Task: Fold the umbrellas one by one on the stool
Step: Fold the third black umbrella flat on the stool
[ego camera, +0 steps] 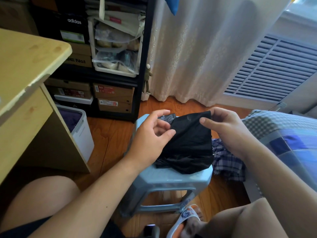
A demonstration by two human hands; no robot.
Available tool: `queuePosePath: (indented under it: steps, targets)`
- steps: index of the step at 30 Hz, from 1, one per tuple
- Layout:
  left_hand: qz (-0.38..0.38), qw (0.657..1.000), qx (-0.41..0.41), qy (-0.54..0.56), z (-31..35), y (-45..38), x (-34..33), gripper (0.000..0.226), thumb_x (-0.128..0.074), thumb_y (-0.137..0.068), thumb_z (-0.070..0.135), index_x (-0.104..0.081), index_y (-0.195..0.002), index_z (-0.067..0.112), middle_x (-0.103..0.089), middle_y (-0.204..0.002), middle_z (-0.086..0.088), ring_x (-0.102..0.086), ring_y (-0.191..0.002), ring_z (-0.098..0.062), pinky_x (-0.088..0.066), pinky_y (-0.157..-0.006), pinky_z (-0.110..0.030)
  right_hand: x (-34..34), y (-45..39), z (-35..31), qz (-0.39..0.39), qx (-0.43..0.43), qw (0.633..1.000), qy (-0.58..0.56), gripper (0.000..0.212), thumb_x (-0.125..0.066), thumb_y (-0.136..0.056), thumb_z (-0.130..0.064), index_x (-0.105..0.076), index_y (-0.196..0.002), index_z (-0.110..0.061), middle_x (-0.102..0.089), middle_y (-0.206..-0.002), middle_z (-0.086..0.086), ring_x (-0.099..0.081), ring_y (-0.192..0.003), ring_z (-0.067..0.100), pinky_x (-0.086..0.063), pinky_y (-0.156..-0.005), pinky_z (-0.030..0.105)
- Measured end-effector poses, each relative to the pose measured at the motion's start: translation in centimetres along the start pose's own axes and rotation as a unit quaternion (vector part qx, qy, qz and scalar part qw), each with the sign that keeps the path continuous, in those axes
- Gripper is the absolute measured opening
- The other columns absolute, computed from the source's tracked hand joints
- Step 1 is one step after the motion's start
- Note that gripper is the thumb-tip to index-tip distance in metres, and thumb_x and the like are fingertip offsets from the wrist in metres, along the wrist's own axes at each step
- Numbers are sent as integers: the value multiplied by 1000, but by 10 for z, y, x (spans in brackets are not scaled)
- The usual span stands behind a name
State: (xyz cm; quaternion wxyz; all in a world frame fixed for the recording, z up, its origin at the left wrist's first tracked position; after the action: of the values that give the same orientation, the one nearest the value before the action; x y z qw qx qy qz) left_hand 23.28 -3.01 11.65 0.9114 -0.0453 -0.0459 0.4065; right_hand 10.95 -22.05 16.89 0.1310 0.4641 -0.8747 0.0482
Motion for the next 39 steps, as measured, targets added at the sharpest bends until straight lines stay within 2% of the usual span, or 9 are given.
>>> queuePosePath:
  steps: [5,11,14,17,21,28,34,37,39]
  targets:
    - [-43,997,53,34,-5,0,-3,62,-74,-89,0,-56,-139,32,-77,-102,8,-73,-86,-14,-60,-87,-28,-3,0,-4,-4,-2,1000,-1,11,-72,-91,-6,-73,-83,-13,-77,-91,14,-74,-85,25,-56,-79,33]
    - [-70,993,76,49,-3,0,-4,49,-62,-96,-4,-64,-134,28,-79,-98,9,-74,-95,-9,-58,-86,-22,-4,-1,-5,6,-5,1000,5,4,-72,-91,-4,-71,-88,-6,-77,-93,15,-75,-88,28,-57,-80,37]
    - [-9,997,64,41,-3,0,-2,36,-67,-94,1,-72,-120,26,-79,-91,7,-74,-92,-9,-57,-82,-19,-3,-1,-4,10,-9,1000,-5,5,-72,-91,-3,-70,-88,-6,-77,-92,14,-74,-86,26,-57,-79,34]
    - [71,991,63,98,-4,1,0,32,-70,-91,0,-73,-109,25,-79,-94,2,-75,-94,-12,-59,-88,-30,-3,0,-2,6,-11,1000,-12,3,-72,-90,-3,-70,-88,-5,-77,-91,14,-74,-84,25,-57,-76,30]
    - [88,972,90,201,-4,5,-5,34,-70,-88,-8,-71,-109,20,-78,-96,-5,-75,-97,-20,-60,-92,-40,-1,1,0,14,-7,1000,-11,4,-70,-92,-3,-67,-91,0,-76,-91,15,-73,-84,25,-58,-76,30]
    - [120,978,62,157,-3,6,-8,40,-77,-84,-5,-71,-107,27,-69,-89,7,-70,-88,-7,-58,-86,-26,-1,2,-2,11,-7,1000,-15,4,-69,-92,-2,-68,-89,-3,-76,-91,12,-73,-85,23,-57,-77,28]
    - [81,988,62,119,0,8,-11,34,-79,-85,1,-70,-107,26,-65,-88,7,-66,-81,2,-53,-76,-15,-3,2,-4,7,-3,1000,-10,4,-69,-93,-2,-68,-89,-4,-75,-89,11,-73,-85,22,-56,-78,29]
    - [79,991,56,91,0,8,-11,30,-77,-87,2,-71,-103,26,-67,-85,6,-67,-80,0,-53,-75,-15,-4,1,-5,5,-3,1000,-12,7,-69,-93,-2,-69,-87,-7,-76,-88,10,-73,-84,22,-56,-76,28]
    - [83,992,53,84,-2,7,-9,25,-74,-91,5,-72,-103,27,-72,-85,2,-71,-85,-7,-56,-79,-21,-5,1,-4,6,-4,1000,-12,6,-70,-93,-2,-69,-88,-6,-76,-89,11,-73,-84,24,-57,-76,30]
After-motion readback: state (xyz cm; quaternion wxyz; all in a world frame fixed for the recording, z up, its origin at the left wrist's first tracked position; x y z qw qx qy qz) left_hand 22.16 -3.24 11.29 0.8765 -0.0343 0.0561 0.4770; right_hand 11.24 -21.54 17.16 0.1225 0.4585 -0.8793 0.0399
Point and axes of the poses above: each hand's wrist, its own y-axis away from the middle knuckle, its own x-axis out of the back of the hand, z = x × y, the point moved 2 cm from there along -y, towards the middle knuckle
